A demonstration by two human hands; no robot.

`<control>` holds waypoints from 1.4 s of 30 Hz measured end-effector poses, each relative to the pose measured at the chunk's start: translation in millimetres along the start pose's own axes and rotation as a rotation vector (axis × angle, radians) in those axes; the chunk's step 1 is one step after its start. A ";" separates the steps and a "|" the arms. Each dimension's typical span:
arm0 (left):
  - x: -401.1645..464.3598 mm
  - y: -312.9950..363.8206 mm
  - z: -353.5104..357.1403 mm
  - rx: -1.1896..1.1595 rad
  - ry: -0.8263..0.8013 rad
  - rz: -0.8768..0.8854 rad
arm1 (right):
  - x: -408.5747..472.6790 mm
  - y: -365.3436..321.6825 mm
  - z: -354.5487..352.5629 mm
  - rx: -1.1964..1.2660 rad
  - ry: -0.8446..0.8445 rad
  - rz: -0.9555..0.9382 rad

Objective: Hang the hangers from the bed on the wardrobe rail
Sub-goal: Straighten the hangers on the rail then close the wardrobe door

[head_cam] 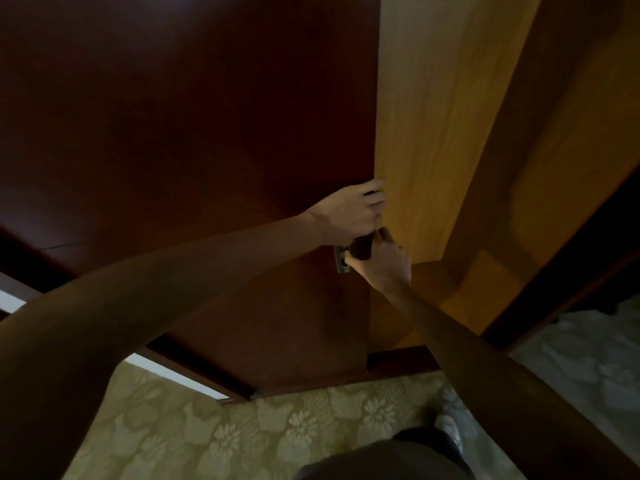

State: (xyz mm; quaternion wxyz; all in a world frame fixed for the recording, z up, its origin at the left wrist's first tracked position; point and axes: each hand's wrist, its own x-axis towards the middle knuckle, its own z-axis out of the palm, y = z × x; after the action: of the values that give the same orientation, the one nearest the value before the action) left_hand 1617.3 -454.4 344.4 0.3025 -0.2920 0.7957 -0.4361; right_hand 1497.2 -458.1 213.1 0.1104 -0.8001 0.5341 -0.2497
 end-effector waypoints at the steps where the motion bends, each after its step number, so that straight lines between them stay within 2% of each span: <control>1: -0.4 2.9 0.1 -0.010 0.030 0.001 | 0.3 0.5 0.4 -0.012 -0.003 -0.006; 11: 13.1 13.9 -9.1 0.011 -0.098 -0.012 | 7.3 12.2 -7.8 -0.011 -0.039 -0.024; 24: 63.8 20.6 -29.6 -0.054 -0.095 -0.028 | 14.2 48.9 -46.0 -0.036 -0.165 0.060; 26: 68.1 26.2 -33.3 -0.083 -0.048 -0.048 | 16.1 57.9 -48.7 -0.040 -0.176 0.081; 28: 62.5 34.4 -34.2 -0.177 0.078 -0.081 | 18.2 71.4 -43.1 -0.041 -0.182 0.066; 31: 28.5 54.4 -30.1 -0.395 0.244 -0.225 | 22.1 94.9 -25.1 -0.041 -0.218 0.076; 34: -31.6 73.7 -22.3 -0.626 0.256 -0.455 | 9.8 87.9 -55.0 -0.231 -0.325 0.122; 37: -103.2 75.9 -8.5 -0.738 0.080 -0.735 | -6.6 56.2 -73.2 -0.298 -0.383 0.068; 40: -174.8 70.2 7.2 -0.798 -0.213 -0.991 | -25.1 -8.1 -62.9 -0.228 -0.401 -0.073; 42: -223.5 70.3 21.2 -0.837 -0.345 -1.138 | -32.6 -59.9 -42.5 -0.136 -0.419 -0.147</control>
State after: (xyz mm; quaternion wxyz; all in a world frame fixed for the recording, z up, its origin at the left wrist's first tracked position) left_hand 1763.3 -271.0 324.7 0.0129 -0.8164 0.5619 -0.1325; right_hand 1513.3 -400.4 266.6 0.1460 -0.8768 0.4555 -0.0490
